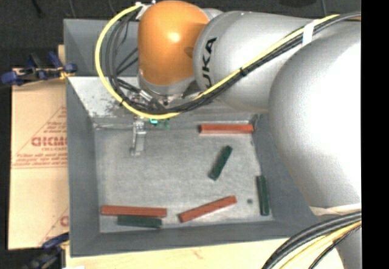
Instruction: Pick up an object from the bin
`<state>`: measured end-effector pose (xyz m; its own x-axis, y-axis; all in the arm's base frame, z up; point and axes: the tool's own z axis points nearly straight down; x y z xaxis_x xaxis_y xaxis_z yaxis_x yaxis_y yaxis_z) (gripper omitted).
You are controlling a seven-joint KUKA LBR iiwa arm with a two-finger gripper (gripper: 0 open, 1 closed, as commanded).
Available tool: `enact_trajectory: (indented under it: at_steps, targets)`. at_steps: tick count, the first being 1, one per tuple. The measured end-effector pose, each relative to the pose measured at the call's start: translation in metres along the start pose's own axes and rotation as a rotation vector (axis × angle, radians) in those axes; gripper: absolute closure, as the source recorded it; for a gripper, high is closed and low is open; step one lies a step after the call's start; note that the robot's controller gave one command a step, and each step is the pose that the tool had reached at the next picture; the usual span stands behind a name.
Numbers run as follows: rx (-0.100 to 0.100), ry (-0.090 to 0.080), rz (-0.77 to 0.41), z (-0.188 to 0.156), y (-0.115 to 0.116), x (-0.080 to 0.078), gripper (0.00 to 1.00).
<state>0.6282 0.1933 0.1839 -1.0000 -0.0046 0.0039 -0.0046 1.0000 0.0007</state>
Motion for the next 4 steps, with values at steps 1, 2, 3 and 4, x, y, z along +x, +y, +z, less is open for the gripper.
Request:
enact_trajectory:
  at_steps: [1, 2, 3, 4]
  targets:
    - [0.002, -0.005, -0.605, 0.056, -0.040, -0.019, 0.00]
    - [0.004, -0.009, -0.431, 0.003, -0.127, 0.021, 0.00]
    - [0.004, -0.003, -0.743, 0.062, -0.233, 0.041, 0.00]
    - [0.008, -0.013, -0.903, 0.112, -0.260, 0.001, 0.00]
